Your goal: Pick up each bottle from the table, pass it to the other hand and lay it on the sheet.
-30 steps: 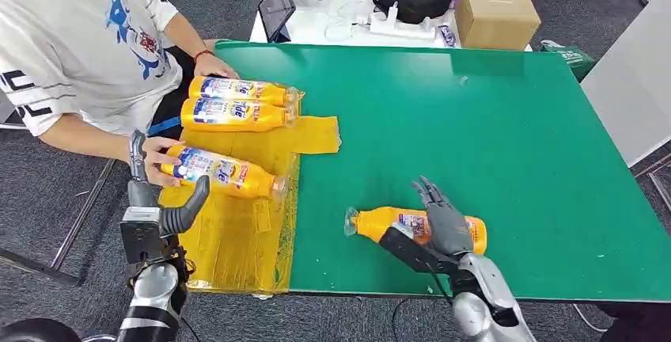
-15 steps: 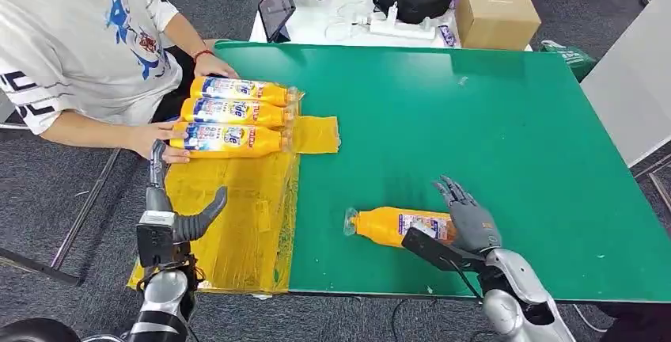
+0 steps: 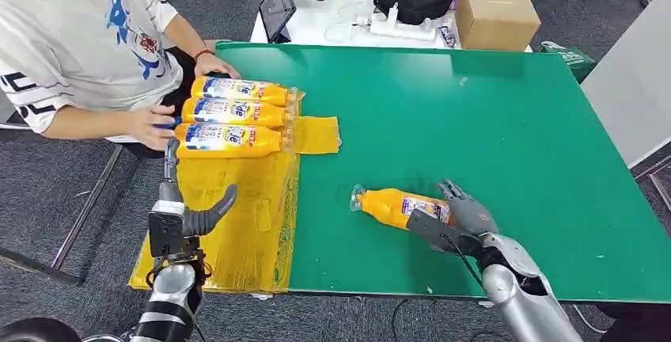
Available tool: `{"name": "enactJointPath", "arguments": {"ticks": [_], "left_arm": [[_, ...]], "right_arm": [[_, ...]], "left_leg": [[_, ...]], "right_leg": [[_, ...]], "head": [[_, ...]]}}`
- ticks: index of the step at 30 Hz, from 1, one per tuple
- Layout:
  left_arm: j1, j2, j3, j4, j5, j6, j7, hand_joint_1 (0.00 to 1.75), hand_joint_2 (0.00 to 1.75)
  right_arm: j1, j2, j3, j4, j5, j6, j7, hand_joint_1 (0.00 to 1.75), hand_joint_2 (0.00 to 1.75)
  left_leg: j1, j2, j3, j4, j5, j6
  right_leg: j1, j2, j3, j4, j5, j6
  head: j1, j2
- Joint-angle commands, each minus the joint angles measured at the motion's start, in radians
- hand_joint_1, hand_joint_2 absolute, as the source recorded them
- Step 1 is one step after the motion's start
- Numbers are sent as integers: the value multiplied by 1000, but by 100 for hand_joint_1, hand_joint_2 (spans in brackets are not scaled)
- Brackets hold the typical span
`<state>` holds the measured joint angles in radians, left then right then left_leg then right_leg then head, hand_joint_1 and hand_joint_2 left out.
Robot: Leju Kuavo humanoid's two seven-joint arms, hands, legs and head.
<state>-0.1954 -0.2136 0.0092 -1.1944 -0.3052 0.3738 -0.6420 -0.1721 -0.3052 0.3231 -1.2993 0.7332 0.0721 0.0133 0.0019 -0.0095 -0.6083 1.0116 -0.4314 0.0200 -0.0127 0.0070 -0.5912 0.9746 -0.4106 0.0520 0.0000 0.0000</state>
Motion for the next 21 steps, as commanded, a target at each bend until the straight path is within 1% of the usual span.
{"name": "enactJointPath", "arguments": {"ticks": [1, 3, 4, 9, 10, 11, 12, 13, 14, 15, 20, 21], "left_arm": [[-66, 2, -23, 126, 22, -7, 21, 0, 175], [-76, 2, -26, 143, 38, -17, 26, 0, 175], [-81, 2, -26, 152, 45, -20, 27, 0, 175], [-99, 2, -28, 187, 79, -49, 36, 0, 175], [-102, 1, -26, 195, 89, -54, 38, 0, 175], [-106, 1, -27, 202, 92, -53, 37, 0, 175], [-109, 0, -25, 208, 96, -50, 37, 0, 175], [-110, 1, -27, 212, 99, -54, 37, 0, 175], [-113, 1, -26, 218, 106, -61, 39, 0, 175], [-114, 0, -26, 221, 108, -60, 39, 0, 175], [-113, 0, -26, 222, 108, -59, 39, 0, 175], [-114, 0, -26, 223, 111, -62, 40, 0, 175]], "right_arm": [[-87, 1, 80, 231, -26, 44, 7, 0, 175], [-98, -21, 102, 249, -42, 69, 8, 0, 175], [-102, -37, 114, 249, -56, 89, 9, 0, 175], [-124, -105, 163, 254, -110, 174, 25, 0, 175], [-128, -116, 174, 254, -120, 183, 27, 17, 175], [-134, -129, 188, 256, -131, 193, 33, 54, 175], [-138, -134, 194, 255, -135, 194, 34, 105, 175], [-139, -140, 201, 254, -146, 206, 33, 145, 175], [-145, -155, 218, 248, -153, 218, 39, 164, 175], [-148, -158, 221, 247, -158, 219, 40, 168, 175], [-150, -156, 222, 247, -159, 219, 40, 168, 175], [-148, -156, 226, 246, -169, 220, 43, 159, 175]], "left_leg": [[1, 2, 4, -1, -1, -1], [1, 1, 5, -1, 0, -1], [1, 0, 3, -1, 0, 0], [1, -2, 7, -1, 0, 0], [1, -2, 8, -1, 1, -1], [1, -3, 8, -1, 1, -1], [1, -2, 8, -1, 0, -1], [1, -3, 8, -1, 1, -1], [1, -2, 9, -1, 0, -1], [1, -3, 9, -1, 1, -1], [1, -3, 11, -1, 0, -1], [1, -2, 10, -1, 0, -1]], "right_leg": [[1, 0, 4, -2, 0, -2], [1, -1, 6, -2, 0, -2], [1, -1, 3, -2, 0, -1], [1, -3, 7, -2, 0, -1], [1, -4, 8, -3, 0, -2], [1, -4, 8, -3, 0, -2], [1, -4, 9, -3, 0, -2], [1, -4, 9, -2, 0, -2], [1, -3, 9, -2, 0, -1], [2, -4, 10, -3, 0, -2], [2, -4, 12, -3, 0, -2], [1, -3, 11, -3, 0, -1]], "head": [[0, 0], [0, 0], [1, 0], [0, 0], [1, 0], [1, 0], [1, 0], [1, 0], [0, 0], [1, 0], [0, 0], [1, 0]]}}
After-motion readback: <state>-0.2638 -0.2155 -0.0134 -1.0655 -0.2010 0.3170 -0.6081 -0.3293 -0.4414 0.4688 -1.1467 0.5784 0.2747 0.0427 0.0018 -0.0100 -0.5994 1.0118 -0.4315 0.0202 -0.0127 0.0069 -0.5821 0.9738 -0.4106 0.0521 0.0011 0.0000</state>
